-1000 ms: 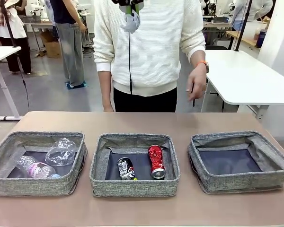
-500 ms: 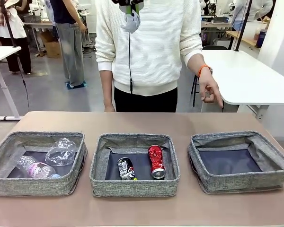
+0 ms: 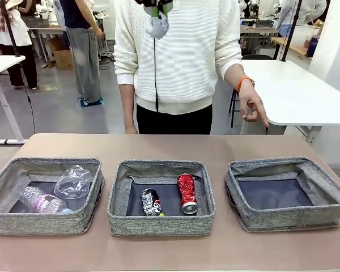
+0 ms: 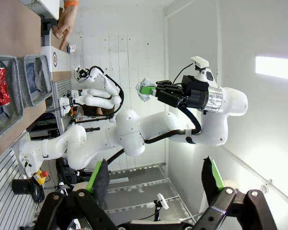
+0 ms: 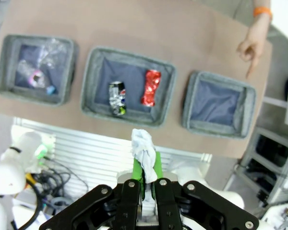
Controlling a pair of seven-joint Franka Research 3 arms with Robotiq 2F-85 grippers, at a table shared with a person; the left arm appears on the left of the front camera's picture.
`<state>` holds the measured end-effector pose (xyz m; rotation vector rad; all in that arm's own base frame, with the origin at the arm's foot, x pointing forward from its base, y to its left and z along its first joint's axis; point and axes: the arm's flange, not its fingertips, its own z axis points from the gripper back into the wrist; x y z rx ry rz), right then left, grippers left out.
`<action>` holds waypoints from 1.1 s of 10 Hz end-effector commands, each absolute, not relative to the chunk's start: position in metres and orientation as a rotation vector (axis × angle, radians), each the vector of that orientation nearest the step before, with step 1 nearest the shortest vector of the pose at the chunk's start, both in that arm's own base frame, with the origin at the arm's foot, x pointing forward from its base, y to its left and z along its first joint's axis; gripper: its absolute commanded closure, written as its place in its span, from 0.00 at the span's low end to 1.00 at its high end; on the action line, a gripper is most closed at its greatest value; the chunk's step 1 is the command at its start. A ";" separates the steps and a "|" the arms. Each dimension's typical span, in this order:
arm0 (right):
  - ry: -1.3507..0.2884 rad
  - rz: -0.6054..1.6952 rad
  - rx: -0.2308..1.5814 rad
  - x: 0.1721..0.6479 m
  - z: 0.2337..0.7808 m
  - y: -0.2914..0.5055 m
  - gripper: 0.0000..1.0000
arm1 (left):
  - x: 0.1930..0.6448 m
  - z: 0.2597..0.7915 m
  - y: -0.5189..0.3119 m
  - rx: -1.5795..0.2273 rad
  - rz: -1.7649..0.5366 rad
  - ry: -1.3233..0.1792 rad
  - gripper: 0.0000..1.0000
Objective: Sort the waste into the appropriate baskets.
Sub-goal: Place the picked waste into the Fabric basket indicated by the person.
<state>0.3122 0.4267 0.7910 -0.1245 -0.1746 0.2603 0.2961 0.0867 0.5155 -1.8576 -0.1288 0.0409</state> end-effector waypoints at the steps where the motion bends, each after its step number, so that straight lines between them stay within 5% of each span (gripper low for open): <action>1: -0.127 0.282 -0.116 0.314 0.754 0.349 0.92 | 0.294 0.520 0.084 -1.875 0.042 -0.134 0.00; 6: -0.113 0.108 0.261 0.266 0.592 0.091 0.92 | 0.294 0.520 0.084 -1.875 0.042 -0.134 0.00; 11: -0.053 0.000 0.400 0.255 0.443 0.039 0.92 | 0.294 0.520 0.084 -1.875 0.042 -0.134 0.00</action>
